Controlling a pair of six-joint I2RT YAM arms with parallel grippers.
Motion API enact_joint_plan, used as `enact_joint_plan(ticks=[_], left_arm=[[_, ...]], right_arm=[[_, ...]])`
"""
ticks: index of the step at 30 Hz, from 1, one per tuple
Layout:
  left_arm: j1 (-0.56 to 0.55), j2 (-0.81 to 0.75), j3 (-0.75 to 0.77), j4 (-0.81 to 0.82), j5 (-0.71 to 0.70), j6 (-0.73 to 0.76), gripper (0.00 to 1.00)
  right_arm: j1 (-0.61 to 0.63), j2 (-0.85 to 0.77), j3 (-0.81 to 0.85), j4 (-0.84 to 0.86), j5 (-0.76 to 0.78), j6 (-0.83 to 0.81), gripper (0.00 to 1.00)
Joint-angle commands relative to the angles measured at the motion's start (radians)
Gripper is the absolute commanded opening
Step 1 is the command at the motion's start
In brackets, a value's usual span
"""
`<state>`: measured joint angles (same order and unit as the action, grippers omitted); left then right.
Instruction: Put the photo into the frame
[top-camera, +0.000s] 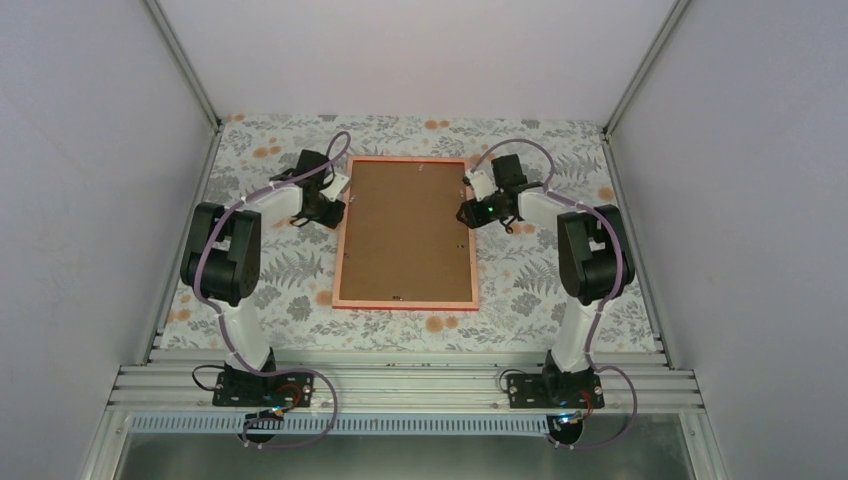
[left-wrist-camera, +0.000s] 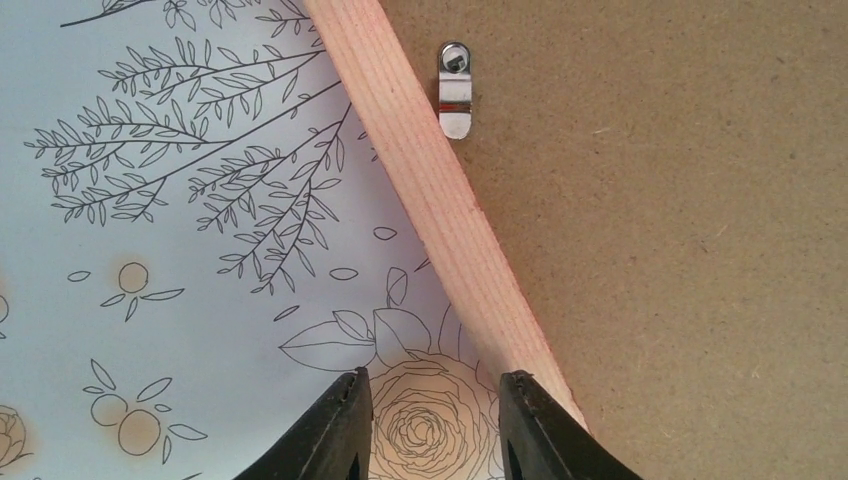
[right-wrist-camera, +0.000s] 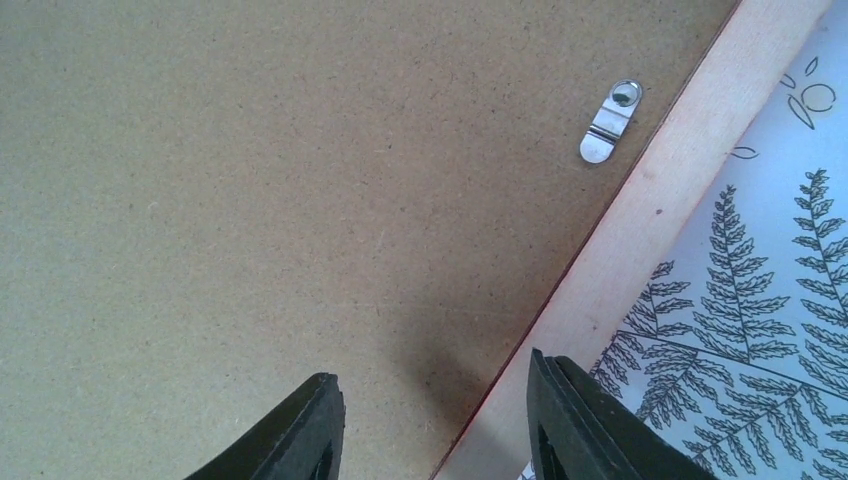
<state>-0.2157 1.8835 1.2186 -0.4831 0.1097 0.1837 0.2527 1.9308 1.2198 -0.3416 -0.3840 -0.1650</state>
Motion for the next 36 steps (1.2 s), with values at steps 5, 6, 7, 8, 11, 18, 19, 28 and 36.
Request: enact_joint_plan(ticks=[5,6,7,8,11,18,19,28,36], left_arm=[[0.002,-0.005,-0.087,0.001,0.015,0.022,0.28],[0.002,-0.007,-0.093,0.002,0.016,0.021,0.28],[0.001,-0.009,-0.099,0.006,0.015,0.020,0.27],[0.002,-0.010,-0.104,0.010,0.015,0.018,0.27],[0.002,-0.013,-0.111,0.014,0.018,0.015,0.27],[-0.003,-0.003,-0.113,0.022,0.025,0.024,0.27],[-0.002,-0.002,-0.112,0.021,0.027,0.027,0.27],[-0.017,-0.050,-0.159,-0.005,0.045,0.078,0.19],[-0.049,-0.168,-0.291,-0.058,0.134,0.106,0.16]], right_arm=[[-0.009,-0.021,-0.099,-0.028,0.085,0.029,0.46],[-0.009,-0.043,-0.105,-0.030,0.091,0.032,0.47],[-0.011,-0.060,-0.110,-0.032,0.094,0.038,0.47],[-0.013,-0.079,-0.113,-0.034,0.094,0.048,0.48],[-0.015,-0.125,-0.120,-0.019,0.110,0.085,0.50],[-0.015,-0.049,-0.106,0.025,0.082,0.111,0.53],[-0.014,-0.034,-0.097,0.022,0.068,0.114,0.53],[-0.015,-0.047,-0.160,-0.052,-0.016,0.095,0.47],[-0.013,-0.124,-0.291,-0.088,-0.058,0.027,0.44]])
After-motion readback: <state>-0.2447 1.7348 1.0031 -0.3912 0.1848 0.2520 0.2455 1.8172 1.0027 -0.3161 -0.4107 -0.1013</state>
